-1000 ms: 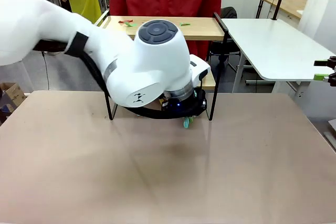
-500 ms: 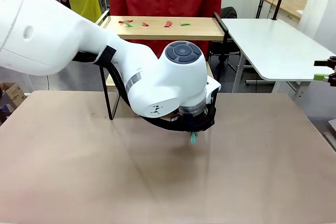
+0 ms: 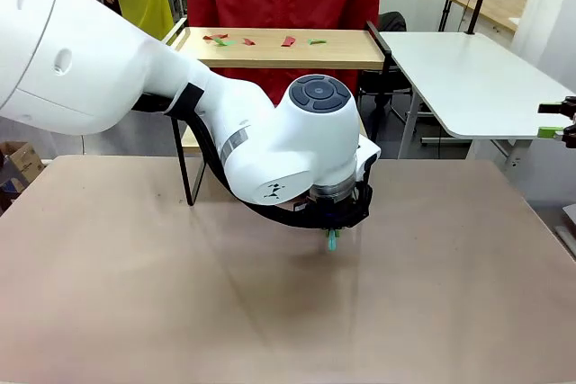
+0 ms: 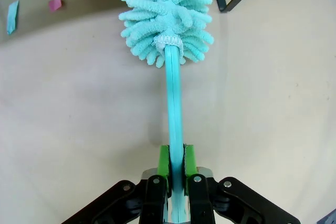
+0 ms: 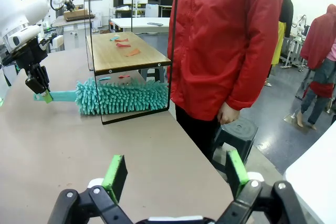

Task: Clean the shelf.
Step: Clean the specific section of the Shelf indicated by the human with the Duster.

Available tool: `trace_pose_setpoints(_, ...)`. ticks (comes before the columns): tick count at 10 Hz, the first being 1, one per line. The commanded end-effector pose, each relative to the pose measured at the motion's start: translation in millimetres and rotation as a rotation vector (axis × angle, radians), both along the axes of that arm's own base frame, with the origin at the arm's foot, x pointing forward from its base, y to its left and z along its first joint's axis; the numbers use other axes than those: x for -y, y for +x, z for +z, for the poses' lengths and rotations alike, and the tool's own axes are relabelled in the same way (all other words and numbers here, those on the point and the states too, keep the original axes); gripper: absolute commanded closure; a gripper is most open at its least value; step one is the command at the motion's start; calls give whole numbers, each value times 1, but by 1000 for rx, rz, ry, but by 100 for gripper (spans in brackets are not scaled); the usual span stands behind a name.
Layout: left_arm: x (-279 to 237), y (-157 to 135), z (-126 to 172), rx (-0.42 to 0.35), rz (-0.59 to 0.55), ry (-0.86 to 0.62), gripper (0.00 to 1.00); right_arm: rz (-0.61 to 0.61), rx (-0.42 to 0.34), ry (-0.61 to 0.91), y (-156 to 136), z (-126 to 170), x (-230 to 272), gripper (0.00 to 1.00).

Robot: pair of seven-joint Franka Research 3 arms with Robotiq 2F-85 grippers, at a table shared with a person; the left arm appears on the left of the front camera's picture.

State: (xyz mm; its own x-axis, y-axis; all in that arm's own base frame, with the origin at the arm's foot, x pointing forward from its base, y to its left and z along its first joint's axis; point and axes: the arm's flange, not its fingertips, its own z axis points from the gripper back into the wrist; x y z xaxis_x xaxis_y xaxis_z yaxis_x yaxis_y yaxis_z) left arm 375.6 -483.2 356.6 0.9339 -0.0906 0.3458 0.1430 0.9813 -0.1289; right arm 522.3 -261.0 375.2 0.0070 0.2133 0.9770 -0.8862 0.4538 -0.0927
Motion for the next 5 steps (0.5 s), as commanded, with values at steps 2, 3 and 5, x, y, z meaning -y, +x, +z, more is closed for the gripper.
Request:
trace_pose_setpoints(2,-14,6,2,-31,6,50,87,3,3,-2,0,3,-2,0)
trace_pose_setpoints(3,-23,8,6,-35,18,54,87,3,3,-2,0,3,-2,0)
trace_pose_setpoints(5,-44,14,8,-67,24,49,87,3,3,-2,0,3,-2,0)
